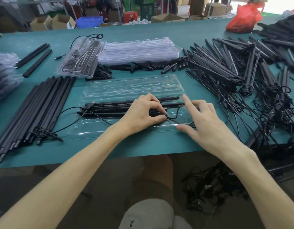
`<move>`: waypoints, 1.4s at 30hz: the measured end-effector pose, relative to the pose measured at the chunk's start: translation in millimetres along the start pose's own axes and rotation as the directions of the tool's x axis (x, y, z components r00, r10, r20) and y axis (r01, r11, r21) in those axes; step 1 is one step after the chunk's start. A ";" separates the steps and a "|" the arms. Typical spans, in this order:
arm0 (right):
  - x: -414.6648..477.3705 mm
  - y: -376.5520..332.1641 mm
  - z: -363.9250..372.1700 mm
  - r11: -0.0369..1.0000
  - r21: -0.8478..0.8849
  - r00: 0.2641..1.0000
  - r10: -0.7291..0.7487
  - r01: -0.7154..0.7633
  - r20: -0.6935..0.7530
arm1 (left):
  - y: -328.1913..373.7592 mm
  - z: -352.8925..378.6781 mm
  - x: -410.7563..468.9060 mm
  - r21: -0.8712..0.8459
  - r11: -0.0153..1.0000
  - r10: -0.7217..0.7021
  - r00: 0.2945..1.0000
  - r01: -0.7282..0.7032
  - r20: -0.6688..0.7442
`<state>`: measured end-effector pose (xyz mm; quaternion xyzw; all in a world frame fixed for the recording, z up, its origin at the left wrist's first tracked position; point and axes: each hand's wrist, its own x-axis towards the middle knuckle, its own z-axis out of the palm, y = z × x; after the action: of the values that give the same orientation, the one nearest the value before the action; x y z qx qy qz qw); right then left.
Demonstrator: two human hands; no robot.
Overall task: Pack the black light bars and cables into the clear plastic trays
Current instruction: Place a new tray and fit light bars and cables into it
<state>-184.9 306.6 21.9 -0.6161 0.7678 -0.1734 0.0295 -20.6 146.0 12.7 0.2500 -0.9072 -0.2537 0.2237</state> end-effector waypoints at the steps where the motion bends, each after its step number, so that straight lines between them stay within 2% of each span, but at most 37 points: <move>1: 0.1 -1.4 -1.5 0.999 -0.045 1.000 -0.001 0.001 -0.011 | 0.1 -0.1 0.0 -0.001 1.000 -0.002 1.000 0.002 0.000; 5: 2.6 -6.4 -7.5 0.999 -0.043 0.997 -0.020 0.017 -0.073 | 1.5 0.3 -0.5 0.003 1.000 -0.003 1.000 0.003 0.003; 8: 7.4 -11.5 -9.6 0.996 -0.017 0.985 -0.090 0.088 -0.150 | 1.4 -0.2 -0.4 0.009 1.000 0.001 1.000 -0.001 0.009; 14: 21.9 -22.6 3.6 0.977 0.001 0.960 -0.211 0.215 -0.186 | 0.7 0.0 -0.4 0.009 1.000 0.007 1.000 -0.007 0.010; 17: 20.8 -24.3 9.6 0.961 0.131 0.951 -0.210 0.244 -0.228 | 0.4 0.2 0.0 0.000 1.000 0.019 1.000 -0.019 0.005; 19: 16.7 -26.1 12.1 0.925 0.264 0.954 -0.226 0.274 -0.198 | -1.2 0.7 0.3 0.003 1.000 0.021 1.000 -0.021 0.002; 21: 12.7 -27.1 15.5 0.895 0.329 0.952 -0.257 0.300 -0.168 | -3.5 1.7 1.2 0.026 1.000 0.013 1.000 -0.013 -0.001; 25: 8.9 -29.2 18.2 0.858 0.433 0.960 -0.221 0.274 -0.170 | -5.5 2.9 2.1 0.027 1.000 0.005 1.000 -0.005 0.009; 30: 9.2 -27.1 21.7 0.853 0.422 0.949 -0.241 0.307 -0.203 | -6.9 2.7 2.8 0.021 1.000 0.005 1.000 -0.005 0.016; 33: 5.4 -28.7 22.5 0.836 0.481 0.965 -0.236 0.263 -0.118 | -8.6 2.6 3.5 0.032 0.999 0.008 1.000 -0.009 0.013; 35: 2.9 -30.8 24.2 0.866 0.411 0.958 -0.269 0.285 -0.097 | -8.9 2.8 3.2 0.042 0.999 0.009 1.000 -0.009 0.009; 37: -0.3 -31.7 28.3 0.897 0.300 0.944 -0.290 0.325 -0.156 | -8.6 3.0 2.9 0.040 0.999 0.012 1.000 -0.012 0.006; 39: -3.5 -32.8 30.0 0.911 0.265 0.942 -0.270 0.317 -0.200 | -8.0 2.8 2.6 0.034 0.999 0.013 1.000 -0.014 0.009; 42: -7.8 -33.6 28.8 0.890 0.376 0.963 -0.208 0.260 -0.173 | -7.0 2.2 2.4 0.021 1.000 0.011 1.000 -0.011 0.012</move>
<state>-144.1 301.4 3.7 -0.6730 0.6373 -0.3662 0.0826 -21.3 140.2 7.7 0.2457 -0.9126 -0.2444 0.2169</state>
